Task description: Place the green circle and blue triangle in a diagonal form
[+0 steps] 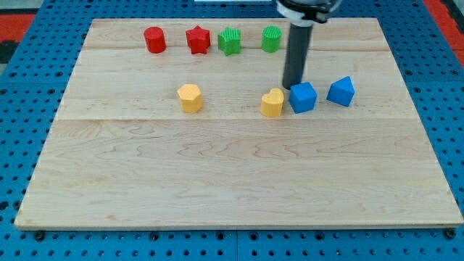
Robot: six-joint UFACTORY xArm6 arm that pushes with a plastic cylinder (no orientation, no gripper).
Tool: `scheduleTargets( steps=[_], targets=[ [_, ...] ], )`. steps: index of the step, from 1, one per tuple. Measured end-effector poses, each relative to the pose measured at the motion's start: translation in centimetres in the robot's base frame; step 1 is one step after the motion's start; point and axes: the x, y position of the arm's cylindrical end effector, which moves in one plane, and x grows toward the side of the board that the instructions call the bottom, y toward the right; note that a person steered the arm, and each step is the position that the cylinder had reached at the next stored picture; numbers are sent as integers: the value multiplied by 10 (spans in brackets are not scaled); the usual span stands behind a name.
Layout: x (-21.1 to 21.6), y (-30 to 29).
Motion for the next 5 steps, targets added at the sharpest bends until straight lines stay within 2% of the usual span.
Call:
scheduleTargets(
  steps=[2, 3, 4, 5],
  targets=[
    [1, 17],
    [-13, 54],
    [9, 80],
    [18, 80]
  ],
)
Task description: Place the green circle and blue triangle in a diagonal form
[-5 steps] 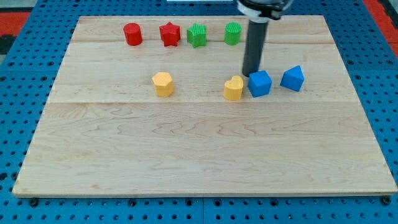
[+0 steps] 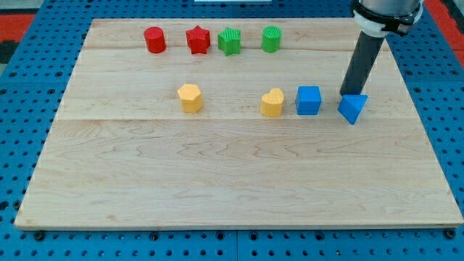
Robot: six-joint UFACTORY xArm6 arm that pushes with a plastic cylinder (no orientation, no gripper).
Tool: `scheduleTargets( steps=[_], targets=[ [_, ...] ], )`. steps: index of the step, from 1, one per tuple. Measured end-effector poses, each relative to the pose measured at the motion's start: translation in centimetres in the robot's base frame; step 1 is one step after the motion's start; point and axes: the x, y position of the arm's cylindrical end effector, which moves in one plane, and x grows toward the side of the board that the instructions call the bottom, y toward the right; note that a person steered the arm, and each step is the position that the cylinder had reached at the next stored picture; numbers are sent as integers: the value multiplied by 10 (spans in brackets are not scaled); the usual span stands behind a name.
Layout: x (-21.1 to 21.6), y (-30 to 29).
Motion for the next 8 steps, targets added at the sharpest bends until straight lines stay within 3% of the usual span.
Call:
scheduleTargets(
  steps=[3, 5, 8],
  targets=[
    [-119, -48],
    [-133, -81],
    [-133, -55]
  ],
)
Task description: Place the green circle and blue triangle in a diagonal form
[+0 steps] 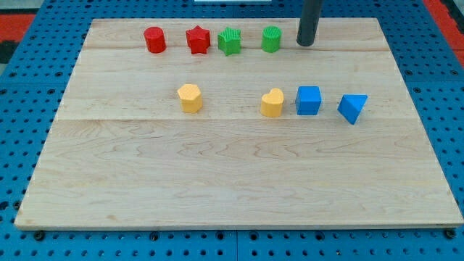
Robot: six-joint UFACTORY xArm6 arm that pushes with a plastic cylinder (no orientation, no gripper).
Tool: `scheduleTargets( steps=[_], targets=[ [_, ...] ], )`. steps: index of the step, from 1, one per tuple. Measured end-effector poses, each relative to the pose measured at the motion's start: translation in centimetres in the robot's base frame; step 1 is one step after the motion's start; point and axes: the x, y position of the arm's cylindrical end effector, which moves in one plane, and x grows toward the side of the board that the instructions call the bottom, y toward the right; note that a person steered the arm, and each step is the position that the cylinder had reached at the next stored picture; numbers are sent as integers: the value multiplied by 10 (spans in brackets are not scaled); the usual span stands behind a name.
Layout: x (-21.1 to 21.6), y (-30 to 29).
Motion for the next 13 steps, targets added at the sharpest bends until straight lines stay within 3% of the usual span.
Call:
scheduleTargets(
  steps=[5, 6, 9, 11, 12, 13],
  targets=[
    [-3, 11],
    [-26, -11],
    [-38, -111],
    [-3, -61],
    [38, 12],
    [119, 13]
  ],
)
